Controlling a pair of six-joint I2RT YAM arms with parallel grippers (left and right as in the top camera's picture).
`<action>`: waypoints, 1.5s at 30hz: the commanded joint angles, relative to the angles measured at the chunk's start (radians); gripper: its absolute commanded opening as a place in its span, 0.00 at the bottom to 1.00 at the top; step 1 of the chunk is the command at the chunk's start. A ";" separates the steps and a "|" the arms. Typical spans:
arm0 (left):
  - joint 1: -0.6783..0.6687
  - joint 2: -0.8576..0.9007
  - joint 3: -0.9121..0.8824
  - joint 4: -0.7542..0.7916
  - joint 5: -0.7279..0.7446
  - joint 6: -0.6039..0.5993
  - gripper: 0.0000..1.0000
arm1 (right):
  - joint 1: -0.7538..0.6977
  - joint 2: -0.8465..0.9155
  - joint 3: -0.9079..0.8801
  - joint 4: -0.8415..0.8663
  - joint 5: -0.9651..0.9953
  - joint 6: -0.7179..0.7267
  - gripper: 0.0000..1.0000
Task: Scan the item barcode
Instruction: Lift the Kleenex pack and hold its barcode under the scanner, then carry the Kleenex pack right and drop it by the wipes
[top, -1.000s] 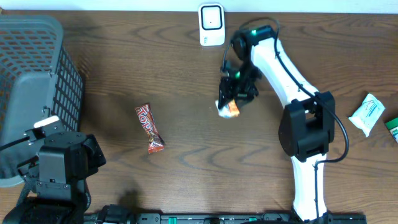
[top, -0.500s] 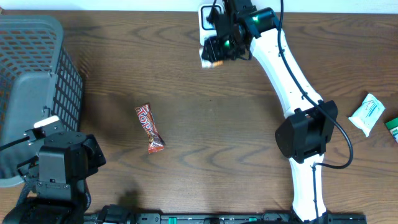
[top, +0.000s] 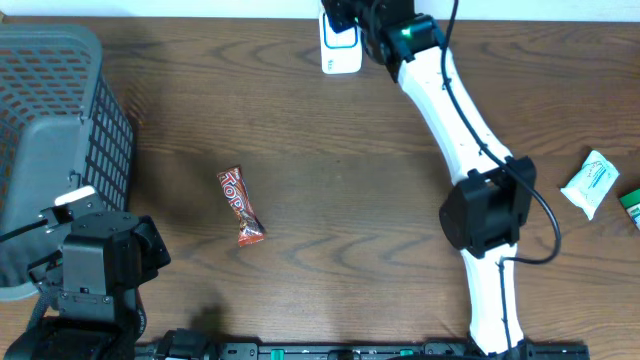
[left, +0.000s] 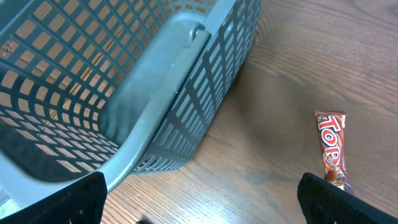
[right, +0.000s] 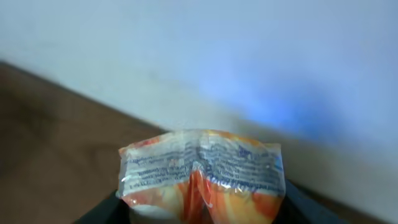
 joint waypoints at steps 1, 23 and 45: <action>-0.002 0.001 0.001 -0.003 -0.013 0.005 0.98 | -0.003 0.096 -0.012 0.078 0.049 -0.072 0.51; -0.002 0.001 0.001 -0.003 -0.013 0.005 0.98 | -0.018 0.299 -0.008 0.230 0.111 -0.038 0.46; -0.002 0.001 0.001 -0.003 -0.013 0.005 0.98 | -0.191 -0.075 -0.011 -0.836 0.548 -0.038 0.39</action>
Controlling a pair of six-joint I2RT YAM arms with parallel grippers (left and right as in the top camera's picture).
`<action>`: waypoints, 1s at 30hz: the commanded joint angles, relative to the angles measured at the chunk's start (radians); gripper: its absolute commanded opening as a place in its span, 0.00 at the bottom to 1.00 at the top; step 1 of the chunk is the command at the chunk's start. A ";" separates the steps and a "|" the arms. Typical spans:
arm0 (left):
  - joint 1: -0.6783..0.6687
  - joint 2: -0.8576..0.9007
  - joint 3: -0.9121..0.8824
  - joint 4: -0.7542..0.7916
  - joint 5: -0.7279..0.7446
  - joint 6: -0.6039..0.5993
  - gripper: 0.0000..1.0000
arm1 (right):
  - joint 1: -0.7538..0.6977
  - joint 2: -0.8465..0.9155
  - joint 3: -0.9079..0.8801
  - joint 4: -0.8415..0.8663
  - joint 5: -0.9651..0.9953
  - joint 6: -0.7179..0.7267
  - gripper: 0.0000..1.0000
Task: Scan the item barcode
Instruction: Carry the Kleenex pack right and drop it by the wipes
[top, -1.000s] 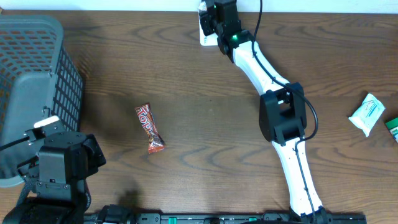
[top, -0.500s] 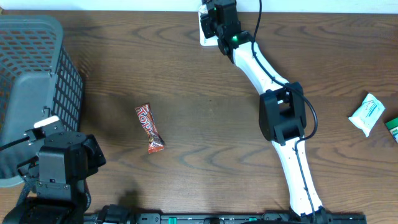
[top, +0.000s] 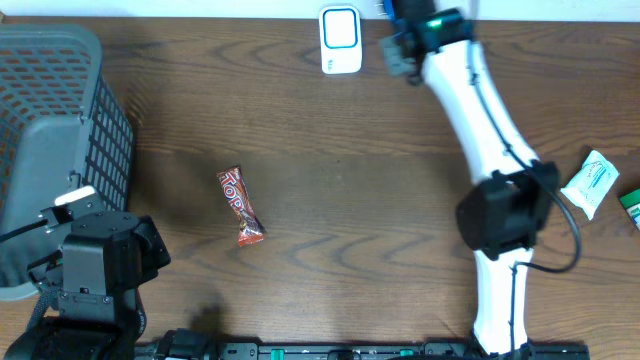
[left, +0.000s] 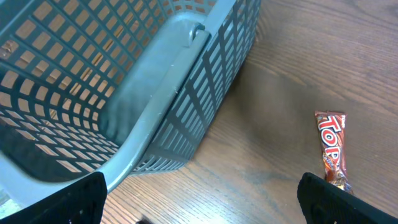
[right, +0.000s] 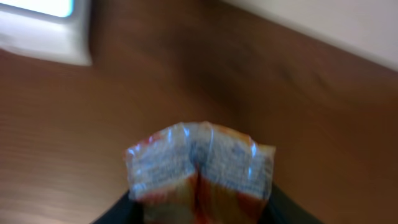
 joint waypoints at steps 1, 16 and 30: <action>-0.002 0.001 0.001 -0.002 -0.013 0.005 0.98 | -0.100 0.027 -0.006 -0.085 0.124 0.010 0.38; -0.002 0.001 0.001 -0.002 -0.013 0.005 0.98 | -0.526 0.160 -0.006 -0.088 0.064 0.124 0.41; -0.002 0.001 0.001 -0.002 -0.013 0.005 0.98 | -0.610 0.138 0.029 -0.163 -0.168 0.211 0.99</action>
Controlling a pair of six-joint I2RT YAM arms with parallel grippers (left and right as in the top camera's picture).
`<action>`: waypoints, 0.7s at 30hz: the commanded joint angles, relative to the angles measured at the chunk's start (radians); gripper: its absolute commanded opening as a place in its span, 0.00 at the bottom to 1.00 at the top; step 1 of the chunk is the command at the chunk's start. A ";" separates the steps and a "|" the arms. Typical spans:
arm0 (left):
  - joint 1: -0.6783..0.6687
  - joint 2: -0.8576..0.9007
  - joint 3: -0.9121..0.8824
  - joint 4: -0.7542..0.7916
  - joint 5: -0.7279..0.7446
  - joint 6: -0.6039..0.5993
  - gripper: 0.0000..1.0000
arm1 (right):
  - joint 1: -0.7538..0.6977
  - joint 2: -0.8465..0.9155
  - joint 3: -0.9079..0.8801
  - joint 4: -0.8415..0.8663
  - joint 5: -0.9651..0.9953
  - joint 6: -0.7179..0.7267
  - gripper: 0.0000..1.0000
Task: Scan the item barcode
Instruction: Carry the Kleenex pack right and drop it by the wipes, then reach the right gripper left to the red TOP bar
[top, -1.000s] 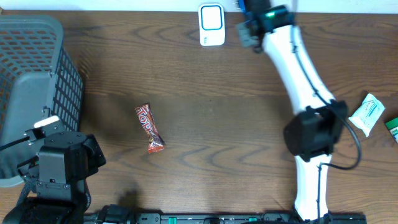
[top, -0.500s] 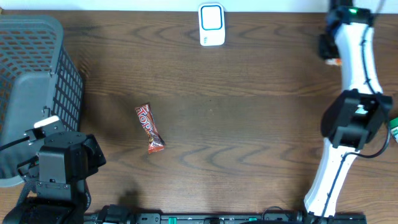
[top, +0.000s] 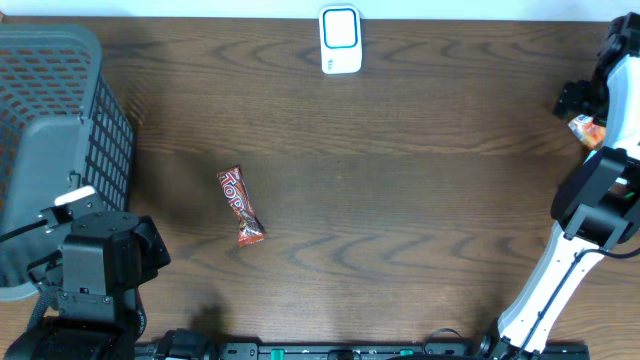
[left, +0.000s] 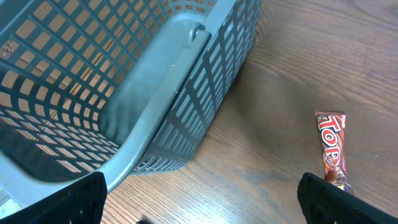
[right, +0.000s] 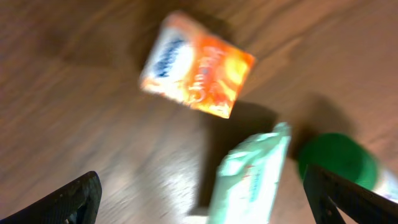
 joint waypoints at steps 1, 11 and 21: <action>-0.002 0.001 0.001 -0.003 -0.013 0.005 0.98 | 0.064 -0.034 0.034 -0.008 -0.168 0.026 0.99; -0.002 0.001 0.001 -0.003 -0.013 0.005 0.98 | 0.394 -0.074 0.008 -0.099 -0.758 0.211 0.99; -0.002 0.001 0.001 -0.003 -0.013 0.005 0.98 | 0.910 -0.066 -0.018 -0.113 -0.378 0.115 0.99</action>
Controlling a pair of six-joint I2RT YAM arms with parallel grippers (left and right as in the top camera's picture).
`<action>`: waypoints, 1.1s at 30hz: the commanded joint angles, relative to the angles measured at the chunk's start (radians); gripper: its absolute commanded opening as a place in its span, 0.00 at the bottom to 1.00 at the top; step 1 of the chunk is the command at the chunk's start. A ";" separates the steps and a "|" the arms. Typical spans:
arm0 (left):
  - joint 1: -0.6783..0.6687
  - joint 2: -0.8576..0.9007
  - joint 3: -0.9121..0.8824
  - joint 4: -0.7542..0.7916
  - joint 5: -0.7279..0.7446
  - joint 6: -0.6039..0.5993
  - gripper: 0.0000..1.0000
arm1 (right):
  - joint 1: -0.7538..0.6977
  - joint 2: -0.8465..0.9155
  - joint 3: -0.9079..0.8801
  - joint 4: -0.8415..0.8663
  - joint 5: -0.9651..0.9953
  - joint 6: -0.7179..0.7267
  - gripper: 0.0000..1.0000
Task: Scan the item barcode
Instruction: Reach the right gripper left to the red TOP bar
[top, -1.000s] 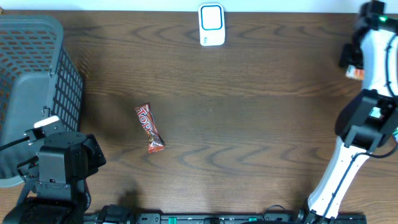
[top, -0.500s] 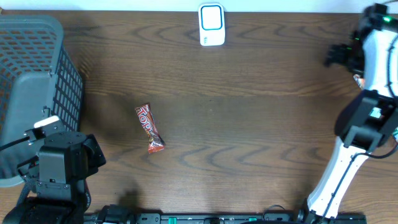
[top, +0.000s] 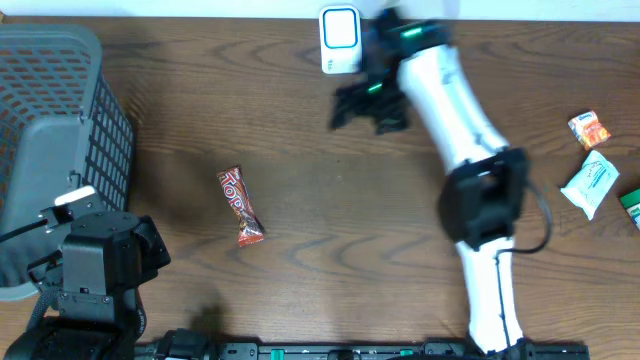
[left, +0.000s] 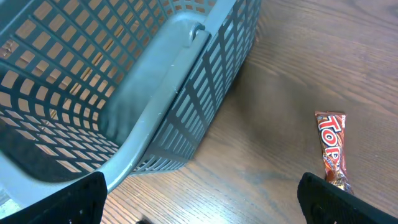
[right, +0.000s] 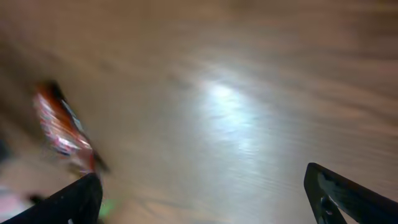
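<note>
The white barcode scanner (top: 340, 41) stands at the table's back edge. A red-brown candy bar (top: 241, 206) lies left of centre, seen blurred as the candy bar (right: 61, 130) in the right wrist view and as the candy bar (left: 332, 149) in the left wrist view. My right gripper (top: 366, 104) hovers open and empty just below and to the right of the scanner. At the front left, my left gripper (left: 199, 208) rests open beside the basket.
A grey mesh basket (top: 50, 140) fills the left side. At the right edge lie an orange packet (top: 588, 130), a white-green packet (top: 590, 184) and a green item (top: 631, 204). The right arm (top: 470, 150) crosses the table's right half.
My right gripper was open at the far right over the orange packet. It now hovers empty near the scanner, with the candy bar in its view. The left arm has not moved.
My right gripper first held the orange packet up at the scanner. Then it carried the packet to the right of the scanner. Later the packet lay at the right edge with the gripper open over it. Now the gripper is back mid-table.
</note>
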 joint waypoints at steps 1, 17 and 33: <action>-0.002 0.001 0.001 -0.003 -0.013 0.005 0.98 | 0.172 -0.037 -0.017 0.011 0.371 -0.028 0.99; -0.002 0.001 0.001 -0.003 -0.013 0.005 0.98 | 0.500 -0.040 -0.302 0.267 0.401 -0.088 0.99; -0.002 0.001 0.001 -0.003 -0.014 0.005 0.98 | 0.519 -0.037 -0.106 0.279 0.220 0.114 0.99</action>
